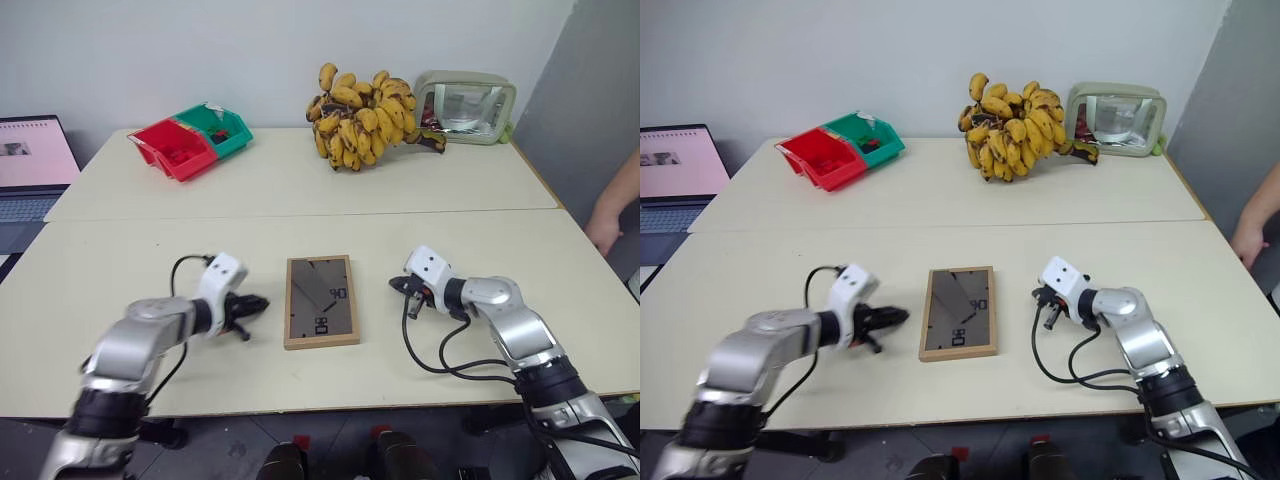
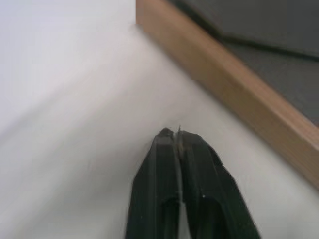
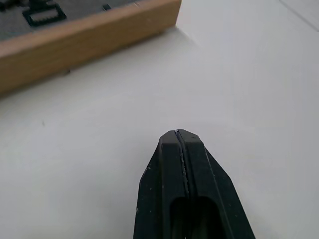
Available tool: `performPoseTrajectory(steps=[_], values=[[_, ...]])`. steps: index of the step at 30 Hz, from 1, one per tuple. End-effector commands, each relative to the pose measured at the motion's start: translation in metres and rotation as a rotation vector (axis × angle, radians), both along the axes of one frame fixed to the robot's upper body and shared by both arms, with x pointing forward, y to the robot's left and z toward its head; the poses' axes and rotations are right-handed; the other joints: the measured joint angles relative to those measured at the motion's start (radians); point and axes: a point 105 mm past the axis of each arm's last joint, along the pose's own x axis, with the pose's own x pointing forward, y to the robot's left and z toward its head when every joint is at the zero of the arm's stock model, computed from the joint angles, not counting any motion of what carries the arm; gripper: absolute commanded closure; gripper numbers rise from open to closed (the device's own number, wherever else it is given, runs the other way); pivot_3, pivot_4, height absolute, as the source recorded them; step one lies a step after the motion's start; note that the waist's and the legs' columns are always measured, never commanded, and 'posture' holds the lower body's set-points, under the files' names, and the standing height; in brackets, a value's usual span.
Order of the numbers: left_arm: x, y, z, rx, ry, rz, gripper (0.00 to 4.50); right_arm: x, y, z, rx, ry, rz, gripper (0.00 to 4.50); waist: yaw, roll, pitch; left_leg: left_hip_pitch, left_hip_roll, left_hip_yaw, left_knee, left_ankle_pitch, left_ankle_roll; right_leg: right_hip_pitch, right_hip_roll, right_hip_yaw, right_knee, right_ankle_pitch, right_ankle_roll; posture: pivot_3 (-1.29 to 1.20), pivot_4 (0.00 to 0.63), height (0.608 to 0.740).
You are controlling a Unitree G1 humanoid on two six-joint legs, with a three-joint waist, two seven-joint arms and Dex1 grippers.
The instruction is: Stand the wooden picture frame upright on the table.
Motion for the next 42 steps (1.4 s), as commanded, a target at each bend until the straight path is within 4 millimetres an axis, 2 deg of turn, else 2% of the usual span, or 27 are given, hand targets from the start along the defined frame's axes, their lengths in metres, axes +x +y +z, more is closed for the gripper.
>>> performPoseTrajectory(steps=[1, 4, 6, 10, 15, 16, 20, 23, 28, 34, 42], values=[[-0.02, -0.01, 0.023, -0.267, 0.118, -0.024, 3.02, 0.002, 0.005, 0.016, 0.038, -0.06, 0.02, 4.5, 0.002, -0.001, 0.0, 0.0, 0.0, 0.0, 0.0, 0.0, 0.0, 0.0, 0.0, 0.0, 0.0, 0.0, 0.0, 0.0, 0.15, 0.74], [-0.027, -0.006, 0.029, -0.448, 0.24, 0.006, 2.31, 0.005, 0.008, 0.014, 0.034, -0.064, 0.021, 4.5, 0.006, -0.002, 0.001, -0.001, -0.001, -0.001, 0.001, 0.0, 0.0, 0.0, 0.001, -0.002, 0.0, -0.001, 0.001, 0.0, 0.15, 0.74], [-0.023, -0.001, 0.029, -0.509, 0.28, 0.052, 1.95, 0.005, 0.01, 0.013, 0.035, -0.065, 0.025, 4.5, 0.009, -0.002, 0.001, -0.001, -0.001, -0.001, 0.001, 0.0, 0.0, 0.0, 0.001, -0.001, 0.0, -0.001, 0.001, 0.0, 0.15, 0.74], [-0.02, 0.0, 0.024, -0.568, 0.355, 0.086, 1.15, 0.004, 0.017, 0.011, 0.038, -0.059, 0.045, 4.5, 0.017, -0.002, 0.001, -0.001, -0.001, -0.001, 0.001, 0.0, 0.0, 0.0, 0.001, -0.001, 0.0, 0.0, 0.001, 0.0, 0.15, 0.74], [-0.022, -0.006, 0.006, -0.562, 0.43, 0.059, 0.13, 0.0, 0.027, 0.005, 0.021, -0.064, 0.071, 4.5, 0.017, -0.002, 0.001, -0.001, -0.001, 0.0, 0.0, 0.0, 0.0, 0.0, 0.0, 0.0, 0.0, 0.001, -0.001, 0.0, 0.15, 0.74], [-0.021, -0.008, 0.003, -0.561, 0.434, 0.055, 0.05, -0.001, 0.029, 0.005, 0.024, -0.063, 0.075, 4.5, 0.017, -0.002, 0.001, -0.001, -0.001, 0.0, 0.0, 0.0, -0.001, 0.0, 0.0, 0.0, 0.0, 0.001, -0.001, 0.0, 0.15, 0.74], [-0.017, -0.011, -0.007, -0.544, 0.447, 0.051, 0.05, -0.007, 0.039, 0.004, 0.034, -0.055, 0.104, 4.5, 0.021, -0.001, 0.001, 0.0, -0.001, 0.0, 0.0, 0.0, -0.001, 0.0, -0.001, 0.0, 0.0, 0.001, -0.001, 0.0, 0.15, 0.74], [-0.008, -0.016, -0.023, -0.528, 0.48, 0.088, 0.05, -0.012, 0.052, 0.003, 0.047, -0.048, 0.129, 4.5, 0.028, 0.0, 0.0, 0.0, -0.001, 0.0, 0.0, 0.0, -0.001, 0.0, -0.002, 0.0, -0.001, 0.0, 0.0, 0.0, 0.15, 0.74], [-0.01, -0.046, -0.037, -0.501, 0.518, -0.014, 0.05, -0.011, 0.07, -0.003, 0.052, -0.035, 0.146, 4.5, 0.043, 0.004, -0.005, 0.004, -0.002, 0.0, 0.0, 0.0, -0.001, 0.006, -0.003, -0.001, -0.003, -0.001, 0.001, 0.0, 0.15, 0.74], [-0.01, -0.079, -0.029, -0.574, 0.519, -0.109, 0.05, -0.006, 0.077, -0.002, 0.064, -0.039, 0.126, 4.5, 0.054, 0.01, -0.01, 0.007, -0.003, -0.001, 0.0, 0.0, 0.0, 0.014, -0.005, -0.001, -0.012, 0.001, 0.005, 0.0, 0.15, 0.74], [-0.008, -0.084, -0.032, -0.593, 0.479, -0.074, 0.05, -0.009, 0.079, -0.004, 0.078, -0.037, 0.108, 4.5, 0.055, 0.009, -0.01, 0.005, -0.006, 0.0, 0.0, 0.0, 0.0, 0.014, -0.009, -0.001, -0.017, 0.003, 0.006, 0.0, 0.15, 0.74]])
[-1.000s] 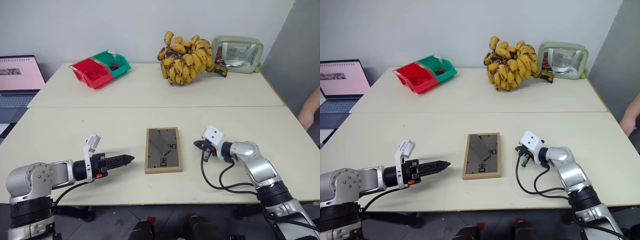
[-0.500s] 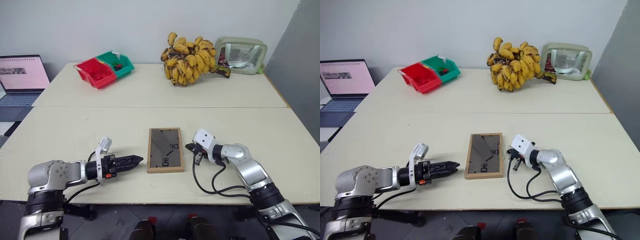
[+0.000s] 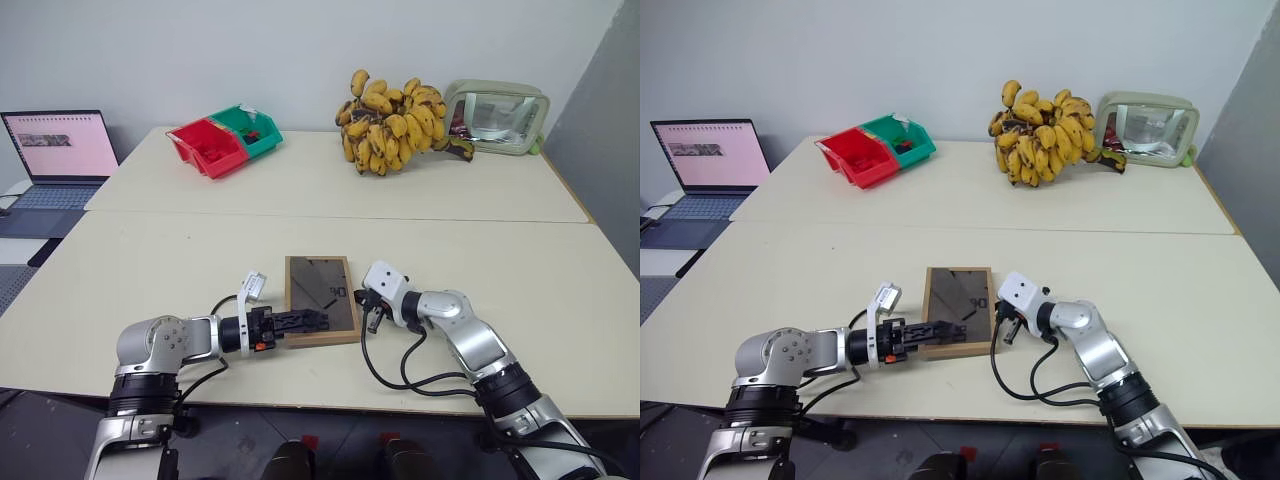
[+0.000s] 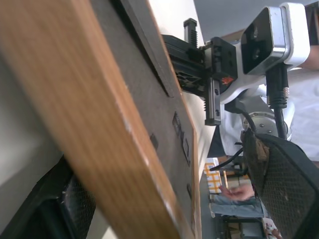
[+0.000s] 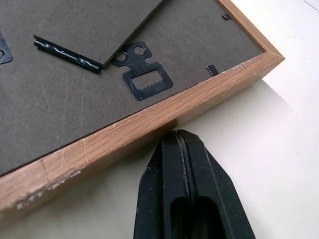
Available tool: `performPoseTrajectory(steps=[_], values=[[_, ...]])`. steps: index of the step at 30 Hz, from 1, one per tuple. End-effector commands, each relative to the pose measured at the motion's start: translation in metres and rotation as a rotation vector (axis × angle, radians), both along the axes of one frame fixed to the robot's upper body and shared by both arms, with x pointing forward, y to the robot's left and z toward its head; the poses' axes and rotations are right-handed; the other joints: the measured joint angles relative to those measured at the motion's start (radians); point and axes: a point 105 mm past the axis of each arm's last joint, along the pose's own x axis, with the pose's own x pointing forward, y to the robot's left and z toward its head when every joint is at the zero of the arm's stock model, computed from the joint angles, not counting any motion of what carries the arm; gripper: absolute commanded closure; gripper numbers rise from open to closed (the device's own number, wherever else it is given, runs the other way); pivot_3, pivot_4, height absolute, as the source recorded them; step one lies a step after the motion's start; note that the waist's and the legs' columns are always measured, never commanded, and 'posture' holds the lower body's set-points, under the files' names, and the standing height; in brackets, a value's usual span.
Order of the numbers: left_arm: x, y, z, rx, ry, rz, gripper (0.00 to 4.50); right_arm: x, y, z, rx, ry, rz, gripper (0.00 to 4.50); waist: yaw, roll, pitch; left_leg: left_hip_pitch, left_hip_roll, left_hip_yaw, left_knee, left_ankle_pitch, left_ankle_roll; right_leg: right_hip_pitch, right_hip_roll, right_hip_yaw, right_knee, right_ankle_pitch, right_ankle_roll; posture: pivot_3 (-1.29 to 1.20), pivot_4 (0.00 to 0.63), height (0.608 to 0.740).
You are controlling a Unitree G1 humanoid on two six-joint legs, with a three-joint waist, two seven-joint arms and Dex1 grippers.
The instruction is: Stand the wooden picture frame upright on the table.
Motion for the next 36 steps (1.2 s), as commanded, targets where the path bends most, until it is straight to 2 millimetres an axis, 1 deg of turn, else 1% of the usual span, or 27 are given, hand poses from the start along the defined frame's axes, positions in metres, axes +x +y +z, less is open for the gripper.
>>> performPoseTrajectory(steps=[1, 3, 5, 6, 9, 11, 12, 14, 15, 17, 19, 21, 23, 24, 25, 26, 28, 29, 30, 31, 32, 34, 35, 36], values=[[-0.01, -0.007, -0.023, 0.039, 0.078, -0.004, 0.05, -0.003, 0.006, 0.007, 0.018, -0.03, 0.014, 4.5, 0.0, 0.0, 0.0, 0.0, 0.0, 0.0, 0.0, 0.0, 0.0, 0.0, 0.0, 0.0, 0.0, 0.0, 0.0, 0.0, 0.15, 0.74], [-0.009, -0.006, -0.022, 0.04, 0.069, 0.009, 0.05, -0.003, 0.005, 0.006, 0.01, -0.031, 0.013, 4.5, -0.001, 0.0, 0.0, 0.0, 0.0, 0.0, 0.0, 0.0, 0.0, 0.0, 0.0, 0.0, 0.0, 0.0, 0.001, 0.0, 0.15, 0.74], [-0.006, -0.001, -0.021, 0.042, 0.055, 0.036, 0.42, -0.001, 0.003, 0.004, 0.003, -0.033, 0.006, 4.5, -0.001, 0.0, 0.0, 0.0, 0.0, 0.0, 0.0, 0.0, 0.0, 0.0, 0.0, 0.0, 0.0, 0.0, 0.001, 0.0, 0.15, 0.74], [-0.004, 0.002, -0.021, 0.04, 0.051, 0.049, 0.51, 0.0, 0.002, 0.004, 0.004, -0.032, 0.001, 4.5, -0.002, 0.0, 0.0, 0.0, 0.0, 0.0, 0.0, 0.0, 0.0, 0.0, 0.0, 0.0, 0.0, 0.0, 0.001, 0.0, 0.15, 0.74], [-0.003, 0.005, -0.019, 0.048, 0.033, 0.061, 1.17, 0.002, 0.001, 0.004, 0.006, -0.031, -0.007, 4.5, -0.004, 0.0, 0.0, 0.0, 0.001, 0.0, 0.0, 0.0, 0.0, -0.001, 0.0, 0.0, 0.0, -0.001, 0.001, 0.0, 0.15, 0.74], [-0.007, 0.005, -0.02, 0.083, 0.008, 0.032, 1.53, 0.003, 0.001, 0.003, 0.006, -0.03, -0.01, 4.5, -0.005, 0.0, 0.0, 0.0, 0.001, 0.0, 0.0, 0.0, 0.0, -0.001, 0.0, 0.0, 0.0, -0.001, 0.001, 0.0, 0.15, 0.74], [-0.007, 0.005, -0.02, 0.091, 0.0, 0.029, 1.78, 0.003, 0.0, 0.002, 0.001, -0.033, -0.012, 4.5, -0.006, 0.0, 0.0, -0.001, 0.002, 0.0, 0.0, 0.0, 0.0, -0.002, 0.0, 0.0, 0.0, -0.001, 0.001, 0.0, 0.15, 0.74], [-0.004, 0.005, -0.019, 0.091, -0.009, 0.039, 2.12, 0.005, -0.003, 0.001, -0.008, -0.037, -0.019, 4.5, -0.007, 0.0, 0.0, -0.001, 0.002, 0.0, -0.001, 0.0, 0.0, -0.002, 0.0, 0.0, 0.0, -0.001, 0.001, 0.0, 0.15, 0.74], [-0.003, 0.005, -0.016, 0.088, -0.023, 0.035, 2.35, 0.006, -0.006, 0.002, -0.013, -0.044, -0.026, 4.5, -0.007, 0.0, 0.0, -0.001, 0.002, 0.0, -0.001, 0.0, 0.0, -0.002, 0.0, 0.0, 0.0, -0.001, 0.001, 0.0, 0.15, 0.74], [0.001, 0.004, -0.009, 0.074, -0.046, 0.037, 2.66, 0.013, -0.014, 0.008, -0.018, -0.067, -0.056, 4.5, -0.005, -0.001, 0.0, -0.001, 0.002, 0.0, -0.001, 0.0, 0.0, -0.002, 0.0, 0.0, 0.0, -0.001, 0.001, 0.0, 0.15, 0.74], [0.004, 0.003, 0.0, 0.07, -0.077, 0.037, 2.97, 0.023, -0.029, 0.02, -0.024, -0.1, -0.095, 4.5, -0.004, -0.001, 0.0, -0.001, 0.001, 0.0, -0.001, 0.0, 0.0, -0.002, 0.0, 0.0, 0.0, -0.001, 0.001, 0.0, 0.15, 0.74], [0.009, 0.001, 0.012, 0.053, -0.118, 0.036, 3.14, 0.033, -0.045, 0.038, -0.007, -0.125, -0.142, 4.5, -0.003, -0.002, 0.001, -0.002, 0.001, 0.0, -0.001, 0.0, 0.0, -0.002, 0.0, 0.0, 0.0, -0.001, 0.001, 0.0, 0.15, 0.74], [0.012, -0.001, 0.019, 0.04, -0.141, 0.038, 3.19, 0.037, -0.053, 0.049, 0.002, -0.141, -0.157, 4.5, -0.003, -0.003, 0.002, -0.004, 0.001, 0.0, 0.0, 0.0, 0.0, -0.003, 0.0, 0.0, 0.0, -0.001, 0.001, 0.0, 0.15, 0.74], [0.015, -0.003, 0.025, 0.034, -0.16, 0.044, 3.2, 0.038, -0.057, 0.057, 0.01, -0.15, -0.157, 4.5, -0.004, -0.003, 0.002, -0.005, 0.001, -0.001, 0.0, 0.0, 0.0, -0.004, 0.0, -0.001, 0.0, 0.0, 0.0, 0.0, 0.15, 0.74], [0.021, -0.005, 0.033, 0.039, -0.191, 0.059, 3.21, 0.039, -0.061, 0.07, 0.044, -0.152, -0.155, 4.5, -0.005, -0.003, 0.003, -0.005, 0.001, -0.001, 0.0, 0.0, 0.0, -0.004, 0.0, -0.001, 0.0, 0.0, 0.0, 0.0, 0.15, 0.74], [0.024, -0.008, 0.044, 0.039, -0.236, 0.054, 3.21, 0.039, -0.065, 0.086, 0.076, -0.147, -0.145, 4.33, -0.005, -0.004, 0.003, -0.005, 0.002, -0.001, -0.001, 0.0, 0.0, -0.005, 0.0, -0.001, 0.0, 0.0, 0.0, 0.0, 0.15, 0.74], [0.028, -0.011, 0.059, 0.056, -0.309, 0.042, 3.21, 0.036, -0.067, 0.107, 0.144, -0.121, -0.115, 4.08, -0.005, -0.008, 0.007, -0.007, 0.002, -0.001, -0.001, 0.0, 0.0, -0.007, 0.0, -0.001, 0.0, 0.0, 0.0, 0.0, 0.15, 0.74], [0.028, -0.012, 0.063, 0.067, -0.334, 0.037, 3.21, 0.034, -0.066, 0.113, 0.172, -0.104, -0.101, 3.88, -0.007, -0.009, 0.008, -0.008, 0.002, -0.001, -0.001, 0.0, 0.0, -0.009, 0.0, -0.001, 0.0, 0.0, -0.001, 0.0, 0.15, 0.74], [0.031, -0.011, 0.068, 0.068, -0.358, 0.043, 3.21, 0.031, -0.063, 0.122, 0.219, -0.079, -0.081, 3.57, -0.01, -0.009, 0.008, -0.008, 0.003, -0.001, -0.001, 0.0, 0.0, -0.009, 0.0, -0.001, 0.0, 0.001, -0.001, 0.0, 0.15, 0.74], [0.033, -0.011, 0.074, 0.065, -0.377, 0.047, 3.21, 0.028, -0.061, 0.129, 0.259, -0.058, -0.059, 3.43, -0.013, -0.009, 0.008, -0.008, 0.003, 0.0, -0.001, 0.0, 0.0, -0.009, 0.0, 0.0, 0.0, 0.001, -0.002, 0.0, 0.15, 0.74], [0.034, -0.011, 0.079, 0.064, -0.401, 0.049, 3.21, 0.026, -0.057, 0.137, 0.291, -0.045, -0.038, 3.17, -0.014, -0.009, 0.008, -0.008, 0.003, 0.0, -0.001, 0.0, 0.0, -0.009, 0.0, 0.0, 0.0, 0.001, -0.002, 0.0, 0.15, 0.74], [0.04, -0.01, 0.095, 0.067, -0.471, 0.062, 3.21, 0.022, -0.048, 0.159, 0.387, -0.017, 0.021, 2.8, -0.017, -0.009, 0.01, -0.008, 0.003, 0.0, -0.001, 0.0, 0.0, -0.009, 0.0, 0.0, 0.0, 0.001, -0.002, 0.0, 0.15, 0.74], [0.043, -0.01, 0.101, 0.069, -0.496, 0.07, 3.21, 0.021, -0.045, 0.166, 0.418, -0.007, 0.04, 2.56, -0.019, -0.01, 0.012, -0.009, 0.003, 0.0, -0.002, 0.0, 0.0, -0.01, 0.0, 0.0, 0.0, 0.001, -0.002, 0.0, 0.15, 0.74], [0.045, -0.009, 0.106, 0.069, -0.512, 0.078, 3.21, 0.021, -0.042, 0.172, 0.438, 0.001, 0.052, 2.42, -0.019, -0.01, 0.012, -0.01, 0.003, 0.0, -0.001, 0.0, 0.0, -0.012, 0.0, 0.0, 0.001, 0.001, -0.002, 0.0, 0.15, 0.74]])
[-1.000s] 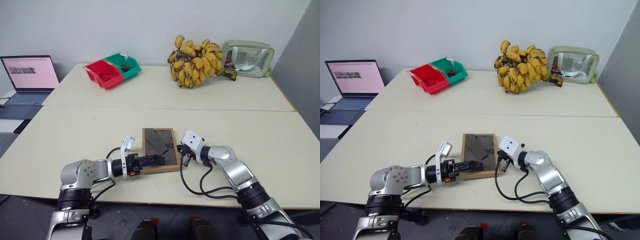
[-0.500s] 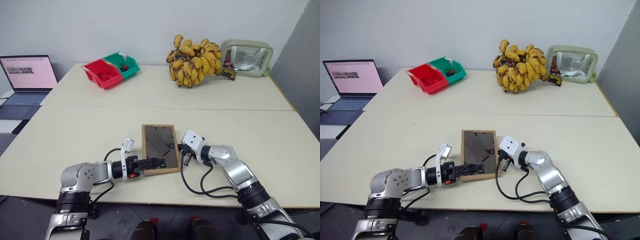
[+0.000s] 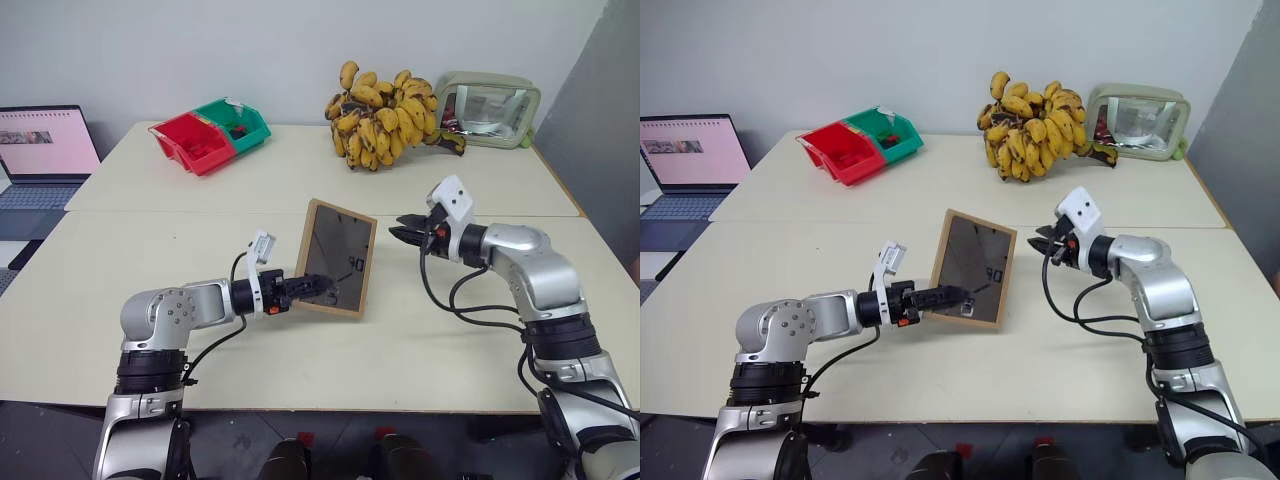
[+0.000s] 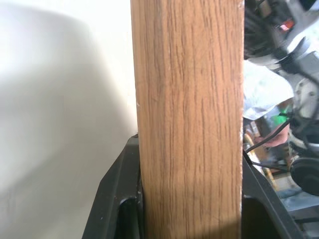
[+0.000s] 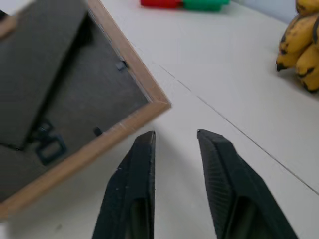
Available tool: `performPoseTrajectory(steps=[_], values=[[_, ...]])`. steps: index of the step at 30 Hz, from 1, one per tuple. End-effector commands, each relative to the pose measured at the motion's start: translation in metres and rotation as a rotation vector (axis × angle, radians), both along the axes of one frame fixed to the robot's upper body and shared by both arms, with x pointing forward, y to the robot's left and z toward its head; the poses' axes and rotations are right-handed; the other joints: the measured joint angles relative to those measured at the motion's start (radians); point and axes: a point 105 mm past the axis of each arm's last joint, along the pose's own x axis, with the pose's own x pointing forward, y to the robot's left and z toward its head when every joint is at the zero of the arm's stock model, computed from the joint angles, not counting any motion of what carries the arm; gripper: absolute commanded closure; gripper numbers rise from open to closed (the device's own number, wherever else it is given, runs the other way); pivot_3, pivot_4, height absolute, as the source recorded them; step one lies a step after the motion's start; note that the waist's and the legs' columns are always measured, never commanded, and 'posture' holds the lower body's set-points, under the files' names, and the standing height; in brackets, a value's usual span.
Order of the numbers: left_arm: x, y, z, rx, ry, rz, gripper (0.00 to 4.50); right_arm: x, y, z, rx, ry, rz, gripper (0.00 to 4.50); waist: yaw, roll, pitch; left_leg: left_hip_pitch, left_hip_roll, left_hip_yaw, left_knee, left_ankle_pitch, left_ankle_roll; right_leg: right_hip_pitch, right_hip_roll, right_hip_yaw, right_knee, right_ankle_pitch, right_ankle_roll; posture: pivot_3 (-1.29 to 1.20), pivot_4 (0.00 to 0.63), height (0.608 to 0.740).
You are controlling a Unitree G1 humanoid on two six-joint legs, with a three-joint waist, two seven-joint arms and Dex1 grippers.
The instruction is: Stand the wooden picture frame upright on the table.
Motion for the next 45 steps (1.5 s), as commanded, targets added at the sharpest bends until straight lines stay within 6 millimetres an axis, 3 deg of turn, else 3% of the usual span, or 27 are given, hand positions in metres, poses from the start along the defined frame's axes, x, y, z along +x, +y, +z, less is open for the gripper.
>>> performPoseTrajectory(steps=[1, 6, 11, 15, 19, 24, 27, 39, 45], values=[[0.01, 0.005, 0.045, -0.029, -0.183, 0.025, 3.21, -0.009, 0.014, 0.045, 0.126, -0.037, 0.103, 2.16, 0.0, 0.0, 0.0, -0.001, 0.0, 0.0, 0.0, 0.0, 0.0, -0.001, 0.0, 0.0, 0.0, 0.0, 0.0, 0.0, 0.15, 0.74], [0.017, 0.007, 0.058, -0.027, -0.232, 0.045, 3.21, -0.012, 0.031, 0.058, 0.186, -0.002, 0.189, 1.03, -0.001, 0.0, 0.0, -0.004, -0.001, 0.0, 0.0, 0.0, 0.0, -0.004, 0.0, 0.0, -0.001, 0.0, 0.0, 0.0, 0.15, 0.74], [0.017, 0.004, 0.066, -0.043, -0.254, 0.042, 3.21, -0.001, 0.053, 0.056, 0.182, 0.002, 0.18, 0.07, -0.005, 0.0, 0.0, -0.007, -0.001, 0.001, 0.0, 0.0, 0.0, -0.007, -0.001, 0.0, 0.0, 0.0, 0.0, 0.0, 0.15, 0.74], [0.017, 0.0, 0.074, -0.057, -0.275, 0.028, 3.21, -0.001, 0.072, 0.059, 0.194, -0.006, 0.212, 0.07, -0.006, 0.0, 0.0, -0.007, 0.0, 0.0, 0.0, 0.0, 0.0, -0.007, -0.001, 0.0, 0.0, 0.0, 0.0, 0.0, 0.15, 0.74], [0.019, -0.001, 0.076, -0.06, -0.281, 0.039, 3.21, -0.014, 0.093, 0.063, 0.213, -0.01, 0.289, 0.07, -0.006, 0.0, 0.0, -0.007, -0.001, 0.0, 0.0, 0.0, 0.0, -0.007, -0.001, 0.0, 0.0, 0.0, 0.0, 0.0, 0.15, 0.74], [0.018, -0.001, 0.074, -0.064, -0.275, 0.042, 3.21, -0.049, 0.107, 0.06, 0.23, 0.031, 0.45, 0.07, -0.005, 0.0, 0.0, -0.008, -0.001, 0.0, 0.0, 0.0, 0.0, -0.008, -0.001, -0.001, 0.0, 0.0, 0.0, 0.0, 0.15, 0.74], [0.017, 0.0, 0.074, -0.065, -0.273, 0.041, 3.21, -0.059, 0.101, 0.061, 0.241, 0.05, 0.485, 0.07, -0.003, 0.0, 0.0, -0.009, -0.001, 0.0, 0.0, 0.0, 0.0, -0.008, -0.001, -0.001, 0.0, 0.0, 0.0, 0.0, 0.15, 0.74], [0.012, 0.001, 0.068, -0.071, -0.244, 0.039, 3.21, -0.068, 0.053, 0.056, 0.207, 0.096, 0.425, 0.07, -0.003, 0.0, 0.0, -0.009, -0.001, 0.0, 0.001, 0.0, 0.0, -0.008, -0.001, -0.001, 0.0, 0.0, 0.0, 0.0, 0.15, 0.74], [0.006, 0.001, 0.066, -0.124, -0.175, 0.027, 3.21, -0.046, 0.003, 0.023, -0.021, -0.031, 0.188, 0.07, -0.002, 0.0, 0.0, -0.009, -0.001, 0.0, 0.001, 0.0, 0.0, -0.008, -0.001, -0.001, 0.0, 0.0, 0.0, 0.0, 0.15, 0.74]])
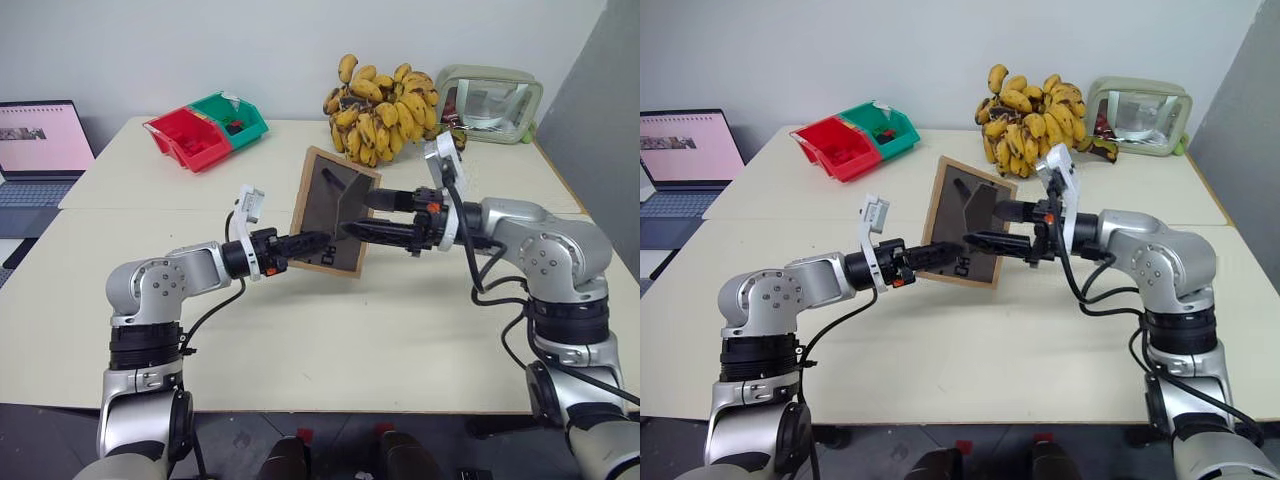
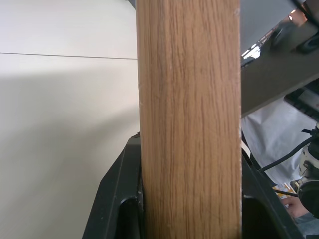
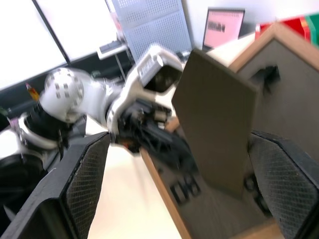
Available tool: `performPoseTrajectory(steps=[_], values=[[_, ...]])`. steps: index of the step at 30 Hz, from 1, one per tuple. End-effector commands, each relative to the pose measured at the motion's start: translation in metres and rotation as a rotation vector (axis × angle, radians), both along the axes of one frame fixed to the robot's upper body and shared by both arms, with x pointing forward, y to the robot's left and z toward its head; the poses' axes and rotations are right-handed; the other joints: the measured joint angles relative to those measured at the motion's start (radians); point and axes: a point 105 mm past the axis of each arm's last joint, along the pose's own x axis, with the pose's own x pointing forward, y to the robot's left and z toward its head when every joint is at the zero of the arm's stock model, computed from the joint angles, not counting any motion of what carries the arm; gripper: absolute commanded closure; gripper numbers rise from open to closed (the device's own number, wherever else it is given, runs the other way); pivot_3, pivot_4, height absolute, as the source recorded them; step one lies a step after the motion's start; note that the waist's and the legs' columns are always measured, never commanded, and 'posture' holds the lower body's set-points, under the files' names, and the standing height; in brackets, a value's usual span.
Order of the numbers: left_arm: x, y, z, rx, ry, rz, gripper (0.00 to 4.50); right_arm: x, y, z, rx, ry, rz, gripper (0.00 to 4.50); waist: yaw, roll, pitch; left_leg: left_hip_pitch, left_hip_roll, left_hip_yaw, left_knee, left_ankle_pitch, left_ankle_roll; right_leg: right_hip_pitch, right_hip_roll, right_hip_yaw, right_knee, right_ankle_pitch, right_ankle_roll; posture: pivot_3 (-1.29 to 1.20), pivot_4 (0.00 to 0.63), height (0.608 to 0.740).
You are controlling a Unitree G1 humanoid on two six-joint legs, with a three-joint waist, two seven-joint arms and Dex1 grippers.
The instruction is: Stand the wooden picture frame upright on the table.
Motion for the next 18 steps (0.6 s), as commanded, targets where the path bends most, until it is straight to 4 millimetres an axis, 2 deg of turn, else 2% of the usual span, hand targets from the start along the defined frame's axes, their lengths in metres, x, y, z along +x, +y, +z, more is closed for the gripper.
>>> performPoseTrajectory(steps=[1, 2, 4, 5, 7, 11, 13, 18], values=[[-0.01, 0.001, 0.019, -0.093, -0.009, -0.034, 3.21, 0.015, -0.032, -0.016, -0.18, -0.229, -0.154, 0.07, 0.0, 0.0, 0.0, 0.0, 0.0, 0.0, 0.0, 0.0, 0.0, 0.0, 0.0, 0.0, 0.0, 0.0, 0.0, 0.0, 0.15, 0.74], [-0.012, 0.002, 0.018, -0.105, 0.011, -0.042, 3.21, 0.02, -0.039, -0.022, -0.241, -0.305, -0.185, 0.07, 0.001, 0.0, 0.0, 0.0, -0.001, 0.0, 0.0, 0.0, 0.0, 0.0, 0.0, 0.0, 0.0, 0.0, 0.0, 0.0, 0.15, 0.74], [-0.017, 0.003, 0.016, -0.136, 0.069, -0.062, 3.21, 0.031, -0.053, -0.033, -0.403, -0.585, -0.24, 0.07, 0.001, 0.0, 0.0, 0.0, 0.0, 0.001, 0.001, 0.0, 0.0, 0.0, 0.0, 0.0, 0.0, 0.0, 0.001, 0.0, 0.15, 0.74], [-0.019, 0.003, 0.015, -0.146, 0.091, -0.072, 3.21, 0.035, -0.057, -0.036, -0.446, -0.687, -0.261, 0.07, 0.0, -0.001, 0.0, 0.0, -0.001, 0.001, 0.001, 0.0, 0.0, 0.0, 0.001, 0.0, 0.0, 0.0, 0.001, 0.0, 0.15, 0.74], [-0.024, 0.003, 0.012, -0.192, 0.178, -0.107, 3.21, 0.05, -0.069, -0.035, -0.549, -1.009, -0.365, 0.07, -0.004, -0.001, 0.0, 0.0, 0.0, 0.001, 0.001, 0.0, 0.0, 0.0, 0.001, 0.001, 0.0, -0.001, 0.002, 0.0, 0.15, 0.74], [-0.025, 0.005, 0.007, -0.253, 0.291, -0.132, 3.21, 0.049, -0.062, -0.035, -0.613, -1.46, -0.361, 0.07, -0.008, -0.001, 0.001, 0.002, 0.0, 0.003, 0.001, 0.002, -0.004, 0.0, 0.003, 0.002, 0.002, 0.0, 0.002, 0.0, 0.15, 0.74], [-0.025, 0.004, 0.004, -0.273, 0.326, -0.141, 3.21, 0.045, -0.056, -0.035, -0.577, -1.589, -0.344, 0.07, -0.008, -0.001, 0.001, 0.002, 0.0, 0.003, 0.001, 0.003, -0.005, 0.0, 0.004, 0.002, 0.002, 0.0, 0.001, 0.0, 0.15, 0.74], [-0.035, -0.006, 0.003, -0.288, 0.352, -0.206, 3.21, 0.039, -0.042, -0.041, -0.506, -1.707, -0.277, 0.07, -0.004, -0.001, 0.0, 0.002, 0.0, 0.002, 0.002, 0.003, -0.006, 0.0, 0.003, 0.003, 0.002, 0.0, 0.001, 0.0, 0.15, 0.74]])
